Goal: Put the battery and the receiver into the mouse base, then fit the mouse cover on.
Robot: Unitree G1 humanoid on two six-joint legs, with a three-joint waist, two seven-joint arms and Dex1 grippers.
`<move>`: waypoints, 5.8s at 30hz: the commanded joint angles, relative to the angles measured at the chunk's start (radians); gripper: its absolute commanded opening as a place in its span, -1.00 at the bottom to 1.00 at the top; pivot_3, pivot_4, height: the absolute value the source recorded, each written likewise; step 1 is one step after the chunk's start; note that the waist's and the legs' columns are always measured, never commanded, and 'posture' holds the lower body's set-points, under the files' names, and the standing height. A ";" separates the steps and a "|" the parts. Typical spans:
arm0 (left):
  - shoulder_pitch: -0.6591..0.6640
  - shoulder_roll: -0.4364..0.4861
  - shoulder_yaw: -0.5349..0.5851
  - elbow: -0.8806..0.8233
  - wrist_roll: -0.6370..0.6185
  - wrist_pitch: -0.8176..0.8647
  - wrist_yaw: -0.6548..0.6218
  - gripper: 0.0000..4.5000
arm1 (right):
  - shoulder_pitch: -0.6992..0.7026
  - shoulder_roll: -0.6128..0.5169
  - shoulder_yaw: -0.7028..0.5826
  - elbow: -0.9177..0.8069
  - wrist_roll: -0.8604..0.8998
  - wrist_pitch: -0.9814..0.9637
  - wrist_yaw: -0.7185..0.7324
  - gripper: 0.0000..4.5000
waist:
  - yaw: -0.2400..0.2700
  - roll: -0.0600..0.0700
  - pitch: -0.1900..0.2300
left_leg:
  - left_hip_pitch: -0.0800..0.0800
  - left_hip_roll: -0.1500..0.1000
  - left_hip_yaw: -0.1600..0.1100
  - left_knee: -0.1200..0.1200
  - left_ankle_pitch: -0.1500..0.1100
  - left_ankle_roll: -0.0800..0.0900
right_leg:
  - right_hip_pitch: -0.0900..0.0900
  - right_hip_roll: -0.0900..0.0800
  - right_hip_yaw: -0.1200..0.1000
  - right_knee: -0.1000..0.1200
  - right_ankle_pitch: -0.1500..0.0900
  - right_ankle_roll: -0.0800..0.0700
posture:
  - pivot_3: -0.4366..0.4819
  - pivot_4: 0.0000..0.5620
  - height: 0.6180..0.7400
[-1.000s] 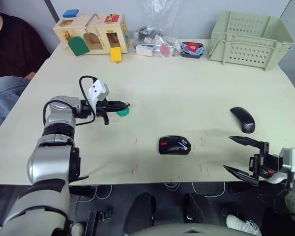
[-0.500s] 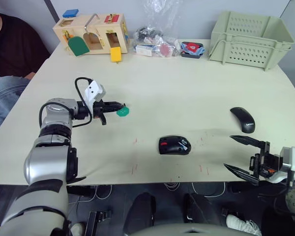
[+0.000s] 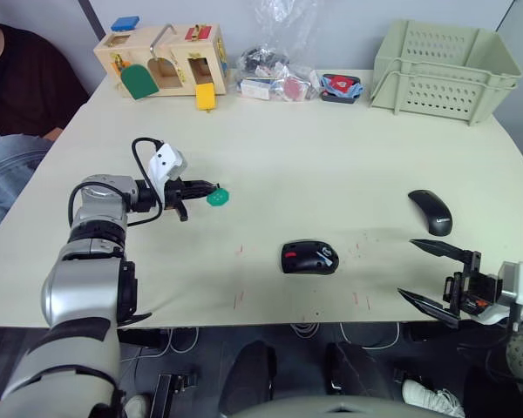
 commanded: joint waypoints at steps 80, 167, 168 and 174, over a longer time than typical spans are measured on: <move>0.005 0.058 0.027 0.009 0.012 -0.006 0.046 0.97 | 0.004 0.004 0.010 -0.033 -0.018 -0.022 -0.019 1.00 | 0.000 0.000 0.000 | 0.000 0.000 0.000 0.000 0.000 0.000 | 0.000 0.000 0.000 0.000 0.000 0.000 | -0.05 -0.47 1.00; -0.009 -0.002 -0.001 0.041 0.066 -0.001 0.275 0.97 | 0.046 0.000 -0.004 -0.025 -0.037 -0.065 -0.018 1.00 | 0.000 0.000 0.000 | 0.000 0.000 0.000 0.000 0.000 0.000 | 0.000 0.000 0.000 0.000 0.000 0.000 | -0.05 -0.47 1.00; -0.009 -0.005 0.000 0.041 0.065 0.000 0.278 0.97 | 0.047 0.000 -0.003 -0.023 -0.037 -0.067 -0.018 1.00 | 0.000 0.000 0.000 | 0.000 0.000 0.000 0.000 0.000 0.000 | 0.000 0.000 0.000 0.000 0.000 0.000 | -0.05 -0.47 1.00; -0.017 -0.019 0.002 0.042 0.062 0.007 0.286 0.97 | 0.047 0.002 0.002 -0.015 -0.038 -0.077 -0.018 1.00 | 0.000 0.000 0.000 | 0.000 0.000 0.000 0.000 0.000 0.000 | 0.000 0.000 0.000 0.000 0.000 0.000 | -0.05 -0.47 1.00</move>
